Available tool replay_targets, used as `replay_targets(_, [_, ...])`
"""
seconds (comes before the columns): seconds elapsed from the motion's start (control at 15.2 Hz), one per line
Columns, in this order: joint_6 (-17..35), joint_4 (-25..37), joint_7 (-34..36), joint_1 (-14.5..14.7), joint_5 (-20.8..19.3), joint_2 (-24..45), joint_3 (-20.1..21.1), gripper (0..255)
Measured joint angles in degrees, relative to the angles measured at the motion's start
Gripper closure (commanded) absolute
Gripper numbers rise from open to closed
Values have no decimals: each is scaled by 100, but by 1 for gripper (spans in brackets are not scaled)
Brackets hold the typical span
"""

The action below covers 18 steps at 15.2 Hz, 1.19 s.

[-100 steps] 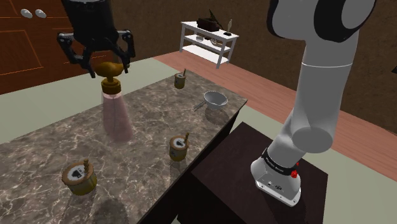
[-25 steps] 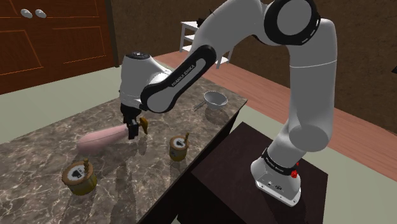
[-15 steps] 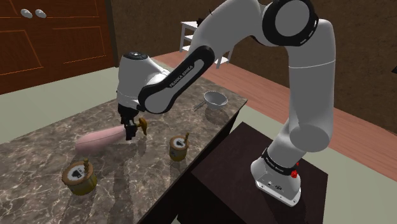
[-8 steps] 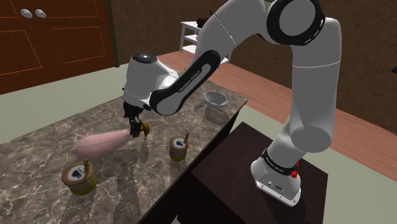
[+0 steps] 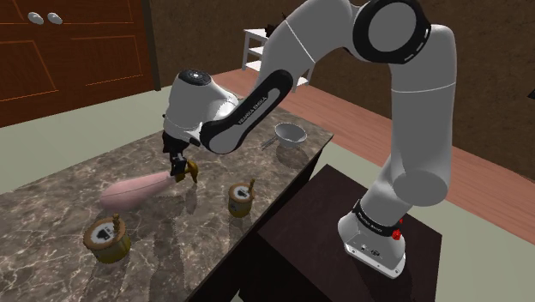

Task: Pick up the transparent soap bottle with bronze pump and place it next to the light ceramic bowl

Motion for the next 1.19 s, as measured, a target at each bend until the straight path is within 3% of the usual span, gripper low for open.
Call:
replay_targets(0.2, [-29, 42, 44, 74, -8, 26, -43, 0])
replay_targets(0.26, [-65, 40, 23, 69, 26, 14, -15, 255])
replay_targets(0.79, [-42, 145, 237, 274, -83, 97, -131, 255])
replay_targets(1.19, [41, -17, -92, 20, 179, 3, 132, 255])
